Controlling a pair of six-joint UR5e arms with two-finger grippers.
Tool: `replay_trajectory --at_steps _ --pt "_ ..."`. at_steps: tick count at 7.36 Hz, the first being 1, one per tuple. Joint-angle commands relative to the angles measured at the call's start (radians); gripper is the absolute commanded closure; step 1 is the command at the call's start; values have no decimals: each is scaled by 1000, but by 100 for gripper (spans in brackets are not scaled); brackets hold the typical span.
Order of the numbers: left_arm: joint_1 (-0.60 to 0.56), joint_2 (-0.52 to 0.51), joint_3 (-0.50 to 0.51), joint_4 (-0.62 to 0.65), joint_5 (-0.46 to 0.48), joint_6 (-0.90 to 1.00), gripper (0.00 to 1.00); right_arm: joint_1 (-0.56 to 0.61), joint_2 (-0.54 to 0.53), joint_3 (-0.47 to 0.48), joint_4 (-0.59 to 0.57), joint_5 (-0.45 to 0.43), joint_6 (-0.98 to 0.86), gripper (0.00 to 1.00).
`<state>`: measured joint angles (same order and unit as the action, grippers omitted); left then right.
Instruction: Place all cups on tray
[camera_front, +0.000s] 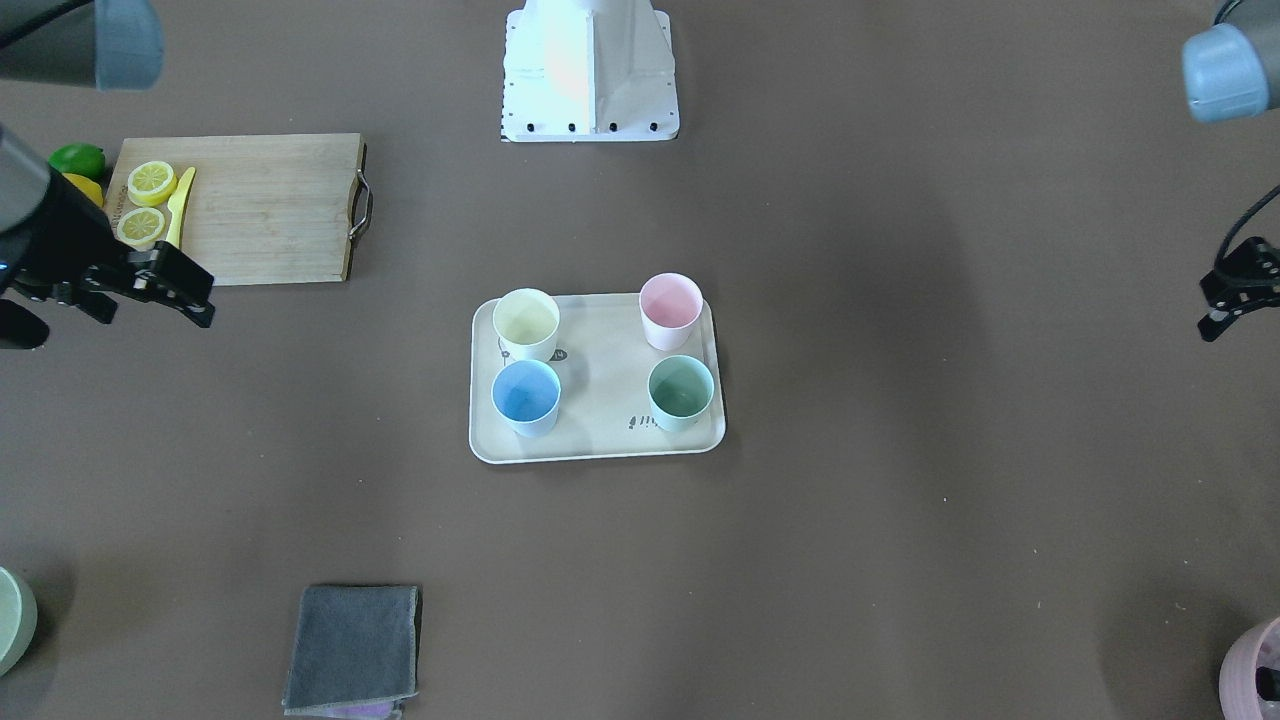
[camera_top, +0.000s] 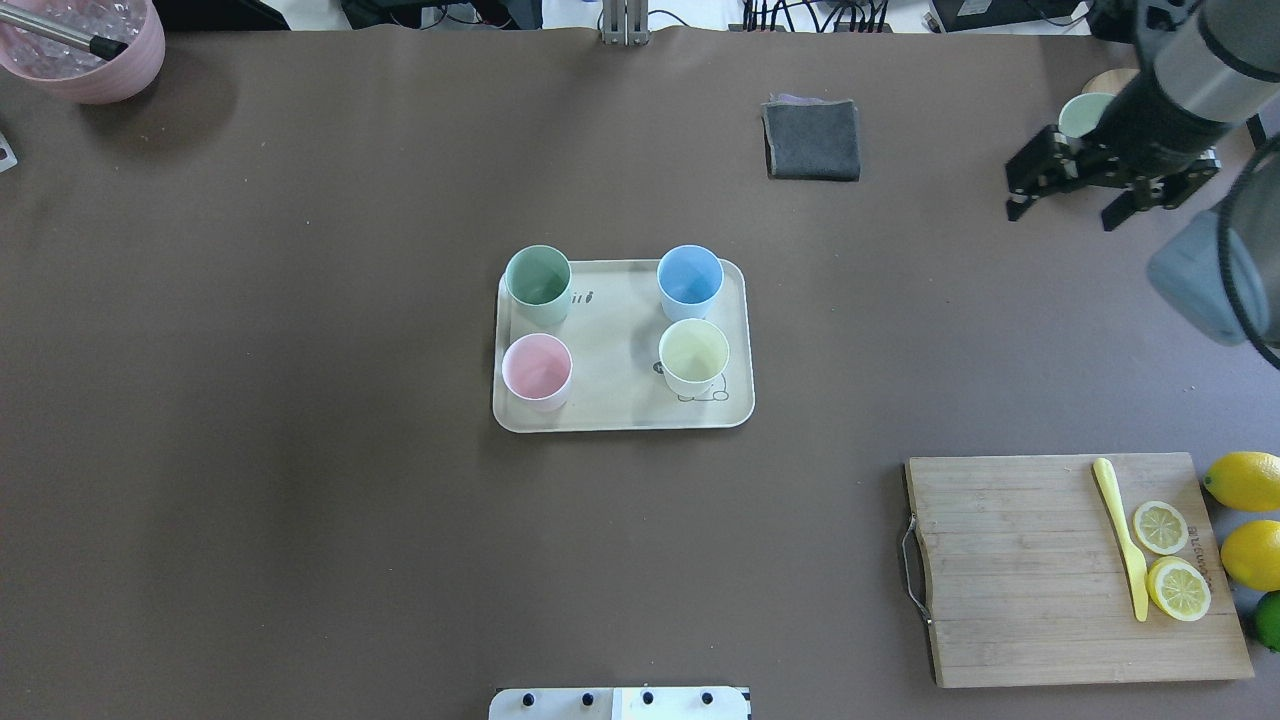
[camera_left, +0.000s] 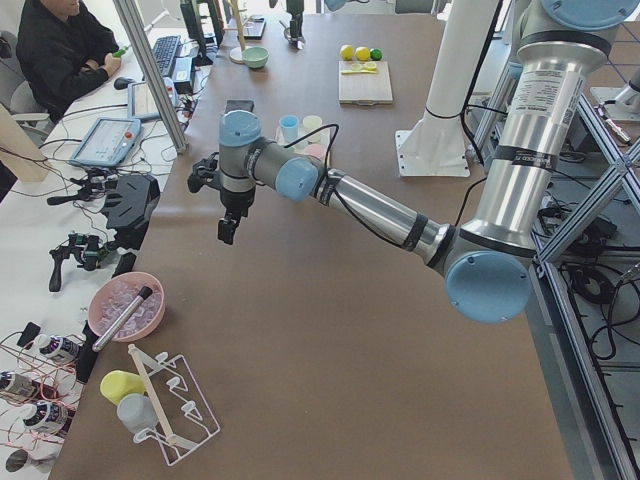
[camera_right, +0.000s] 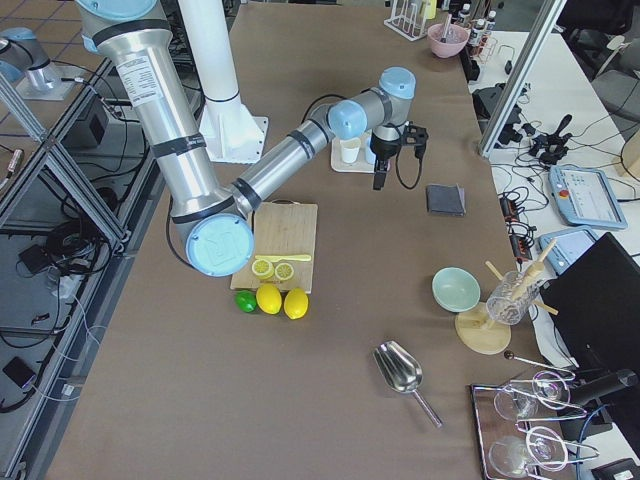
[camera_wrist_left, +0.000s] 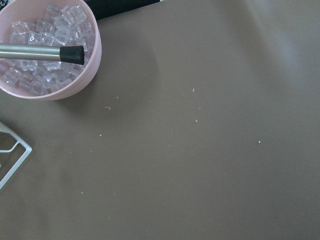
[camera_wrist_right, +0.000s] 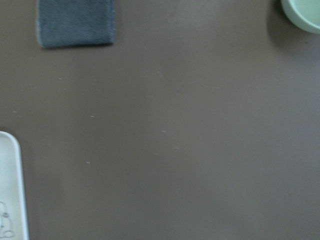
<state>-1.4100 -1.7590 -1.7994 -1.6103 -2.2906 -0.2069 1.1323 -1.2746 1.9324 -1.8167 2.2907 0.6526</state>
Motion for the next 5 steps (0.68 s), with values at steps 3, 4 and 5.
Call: replay_trajectory --at_steps 3,4,5 --pt "-231 258 17 -13 -124 156 2 383 -282 -142 -1 108 -676 0" --pt "-251 295 17 -20 -116 175 2 418 -311 -171 8 107 -701 0" --pt "-254 294 34 -8 -113 175 2 432 -328 -171 8 98 -700 0"
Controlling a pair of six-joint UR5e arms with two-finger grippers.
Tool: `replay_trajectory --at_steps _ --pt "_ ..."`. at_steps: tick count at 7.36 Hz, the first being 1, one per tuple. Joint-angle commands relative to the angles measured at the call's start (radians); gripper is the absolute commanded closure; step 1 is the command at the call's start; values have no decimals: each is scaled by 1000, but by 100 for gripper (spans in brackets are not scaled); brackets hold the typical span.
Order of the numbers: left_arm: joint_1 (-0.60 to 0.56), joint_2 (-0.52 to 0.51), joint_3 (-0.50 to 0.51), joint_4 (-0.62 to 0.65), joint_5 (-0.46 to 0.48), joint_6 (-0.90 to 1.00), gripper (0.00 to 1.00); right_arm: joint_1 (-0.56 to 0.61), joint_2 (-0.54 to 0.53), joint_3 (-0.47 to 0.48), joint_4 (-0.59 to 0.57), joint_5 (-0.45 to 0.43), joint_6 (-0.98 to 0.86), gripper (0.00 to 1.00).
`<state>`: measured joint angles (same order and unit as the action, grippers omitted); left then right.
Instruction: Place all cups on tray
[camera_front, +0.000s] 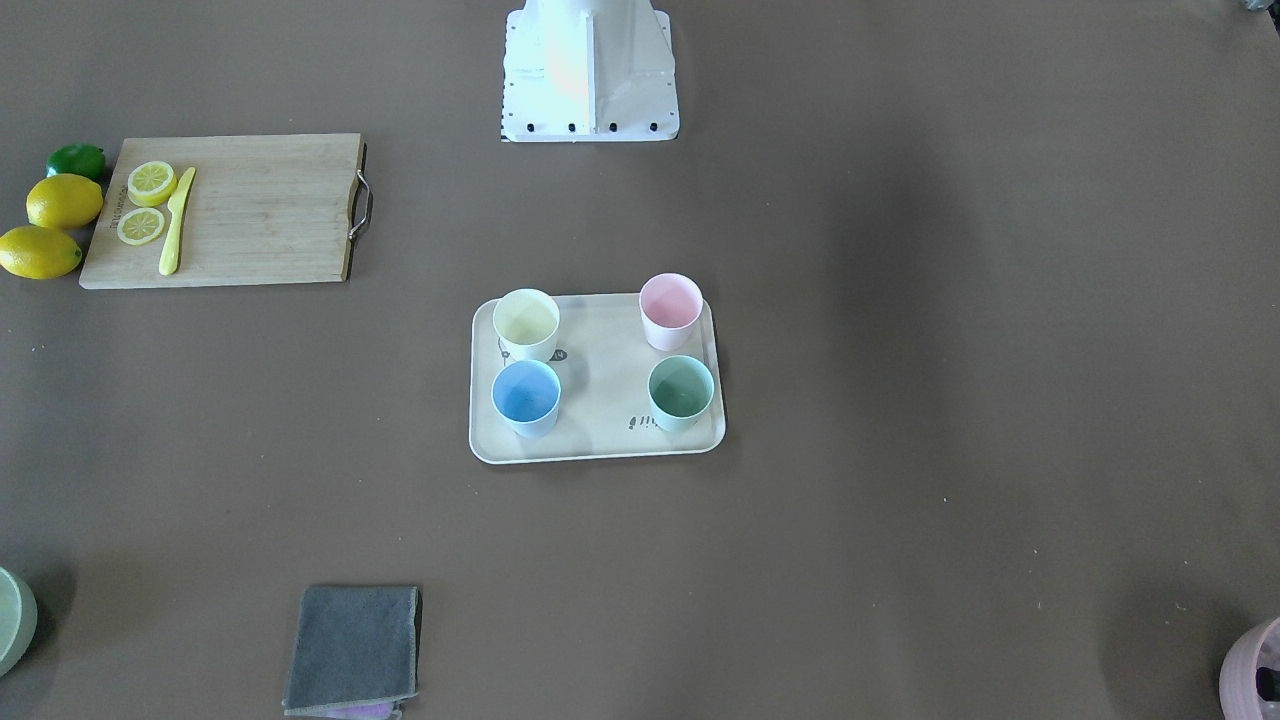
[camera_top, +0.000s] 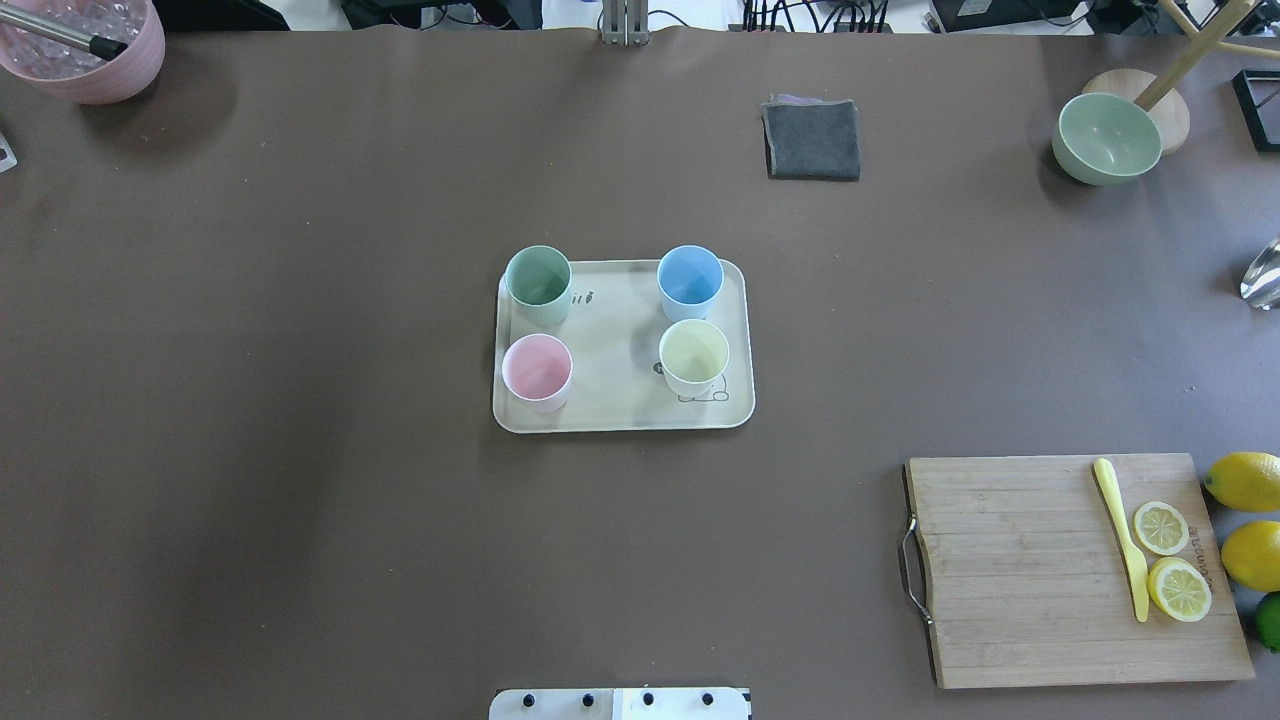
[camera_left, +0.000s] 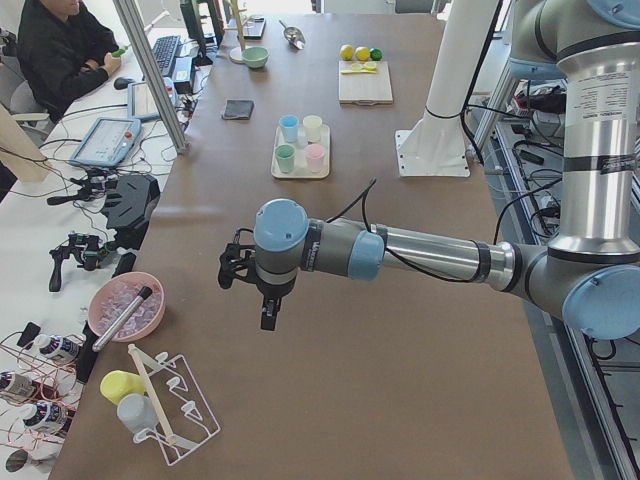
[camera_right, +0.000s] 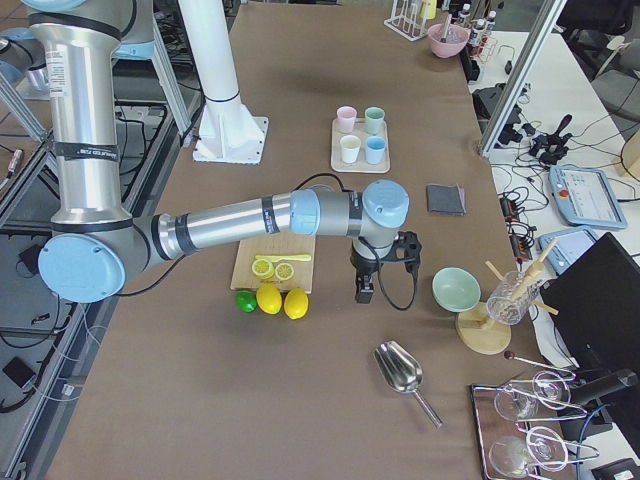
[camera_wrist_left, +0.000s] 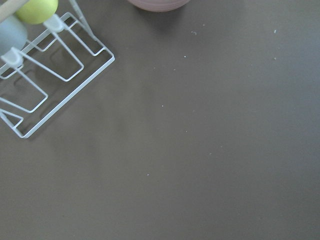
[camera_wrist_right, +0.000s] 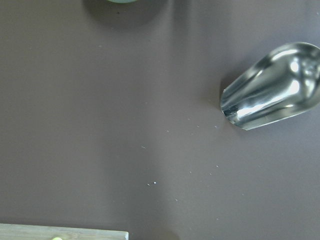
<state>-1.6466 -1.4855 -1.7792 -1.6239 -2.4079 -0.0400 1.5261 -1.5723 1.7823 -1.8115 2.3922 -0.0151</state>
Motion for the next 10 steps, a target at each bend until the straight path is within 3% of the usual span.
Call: replay_trajectory --at_steps 1,10 --pt "-16 21 32 -2 6 6 2 43 -43 -23 3 -7 -32 0" --pt "-15 11 43 -5 50 5 2 74 -48 -21 3 -15 -20 0"
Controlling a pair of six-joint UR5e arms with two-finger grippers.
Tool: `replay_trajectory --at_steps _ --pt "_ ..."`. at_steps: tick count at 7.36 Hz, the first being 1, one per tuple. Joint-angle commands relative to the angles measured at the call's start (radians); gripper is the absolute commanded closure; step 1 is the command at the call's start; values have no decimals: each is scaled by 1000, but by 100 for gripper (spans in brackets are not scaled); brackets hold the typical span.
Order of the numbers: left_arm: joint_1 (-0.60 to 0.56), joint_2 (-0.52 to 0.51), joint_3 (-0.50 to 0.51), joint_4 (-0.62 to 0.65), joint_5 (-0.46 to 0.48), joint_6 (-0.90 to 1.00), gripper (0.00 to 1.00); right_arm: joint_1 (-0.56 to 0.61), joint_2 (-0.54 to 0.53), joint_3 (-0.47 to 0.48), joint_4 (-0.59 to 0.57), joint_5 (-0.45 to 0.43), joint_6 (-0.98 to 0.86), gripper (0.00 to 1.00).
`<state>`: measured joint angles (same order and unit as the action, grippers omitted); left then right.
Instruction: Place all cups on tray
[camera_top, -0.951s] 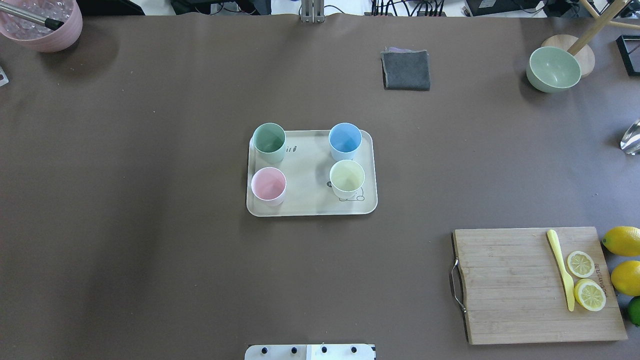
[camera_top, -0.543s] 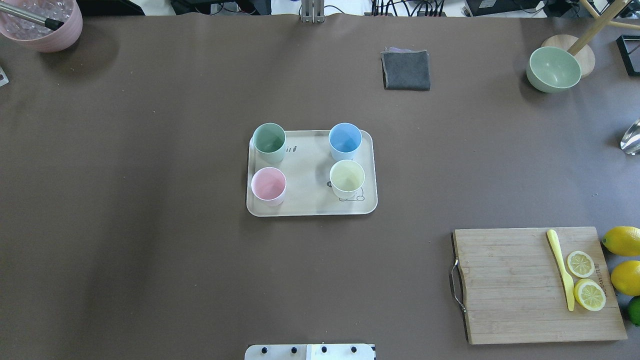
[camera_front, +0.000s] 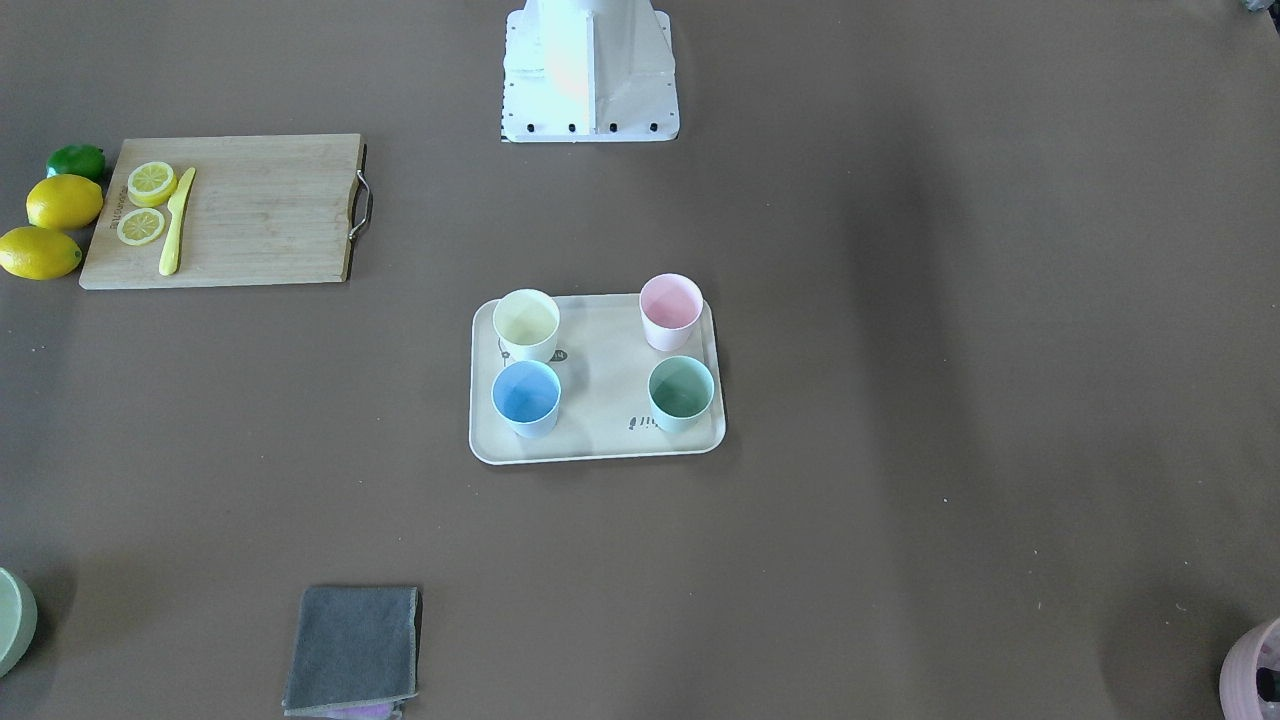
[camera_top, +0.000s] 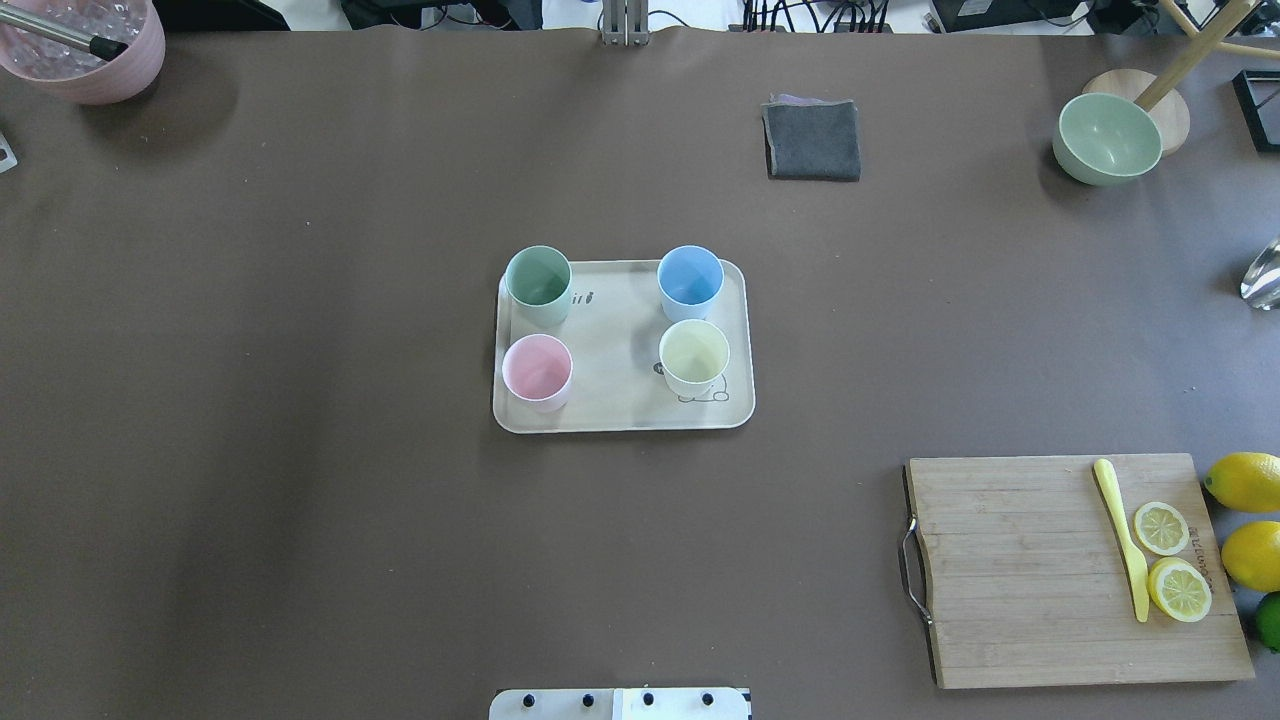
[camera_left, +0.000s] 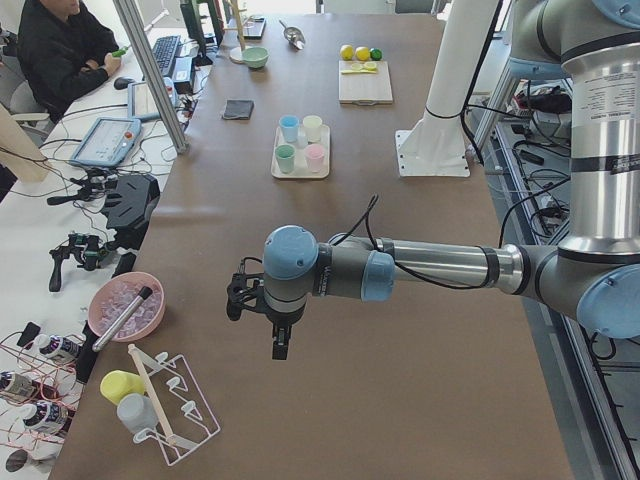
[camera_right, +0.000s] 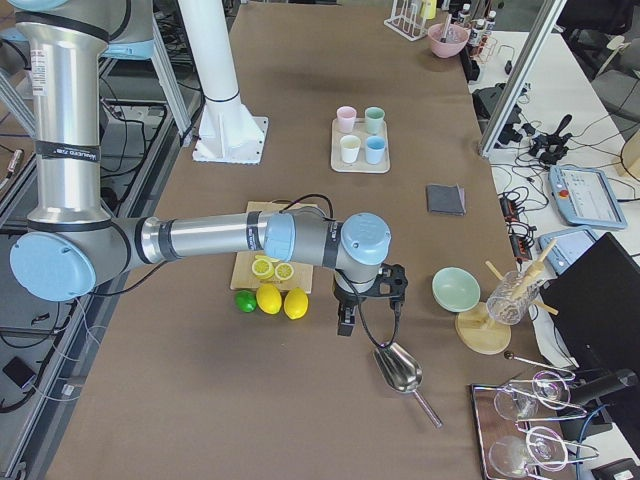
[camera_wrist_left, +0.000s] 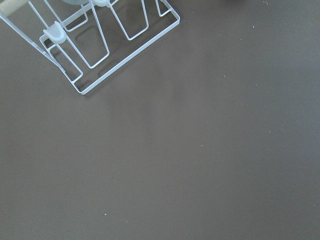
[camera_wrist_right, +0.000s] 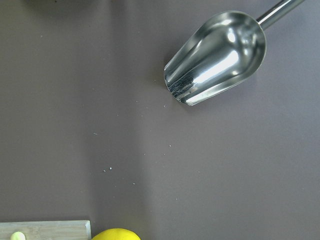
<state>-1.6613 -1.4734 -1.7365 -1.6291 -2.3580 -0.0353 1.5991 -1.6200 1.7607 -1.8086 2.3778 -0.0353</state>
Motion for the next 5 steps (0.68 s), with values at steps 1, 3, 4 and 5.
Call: replay_trajectory --at_steps 1,3,4,5 --pt "0 -4 0 0 0 0 2 2 -1 0 0 0 0 0" --pt "0 -4 -1 0 0 2 2 4 -8 0 0 0 0 0" --pt "0 -4 0 -2 0 2 2 13 -6 0 2 0 0 0" --pt "0 -5 0 0 0 0 2 19 -5 0 2 0 0 0"
